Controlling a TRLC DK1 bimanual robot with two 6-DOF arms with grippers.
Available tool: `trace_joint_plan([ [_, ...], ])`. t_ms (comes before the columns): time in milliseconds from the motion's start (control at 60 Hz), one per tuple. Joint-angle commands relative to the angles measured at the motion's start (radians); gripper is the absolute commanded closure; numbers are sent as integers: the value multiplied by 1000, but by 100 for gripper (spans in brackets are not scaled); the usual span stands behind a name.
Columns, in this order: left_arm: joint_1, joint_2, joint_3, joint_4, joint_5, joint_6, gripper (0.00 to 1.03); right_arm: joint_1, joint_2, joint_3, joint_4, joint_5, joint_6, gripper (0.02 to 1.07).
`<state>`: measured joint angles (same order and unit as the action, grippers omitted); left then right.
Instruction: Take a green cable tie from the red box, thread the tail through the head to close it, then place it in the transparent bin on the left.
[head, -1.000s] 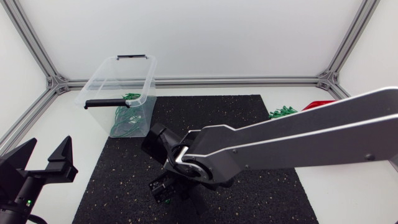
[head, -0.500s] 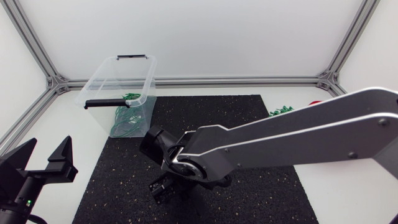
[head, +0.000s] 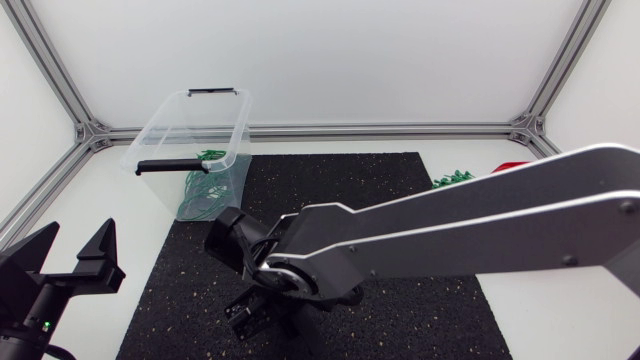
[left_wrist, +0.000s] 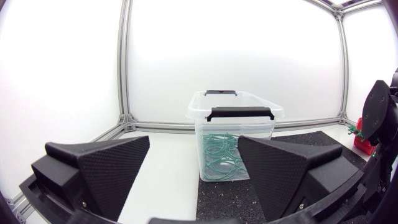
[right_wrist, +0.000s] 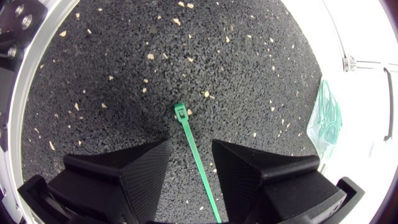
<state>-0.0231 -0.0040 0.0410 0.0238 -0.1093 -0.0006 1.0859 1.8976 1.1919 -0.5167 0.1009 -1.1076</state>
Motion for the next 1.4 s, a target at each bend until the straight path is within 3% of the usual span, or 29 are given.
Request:
trace_joint_plan([
  [0, 2, -7, -39, -27, 5, -10, 4, 9, 35, 35, -20, -7, 0, 53],
  [533, 0, -7, -39, -28, 13, -10, 4, 19, 83, 86, -63, -46, 11, 62],
  [617, 2, -7, -38, -28, 13, -10, 4, 19, 103, 103, -78, -52, 11, 71],
  [700, 2, -7, -38, -28, 13, -10, 4, 19, 113, 112, -89, -56, 11, 71],
  [833, 2, -7, -38, -28, 13, -10, 4, 16, 116, 115, -105, -59, 11, 88],
  [1383, 0, -7, -39, -28, 13, -10, 4, -4, 90, 149, -137, -104, 83, 98],
])
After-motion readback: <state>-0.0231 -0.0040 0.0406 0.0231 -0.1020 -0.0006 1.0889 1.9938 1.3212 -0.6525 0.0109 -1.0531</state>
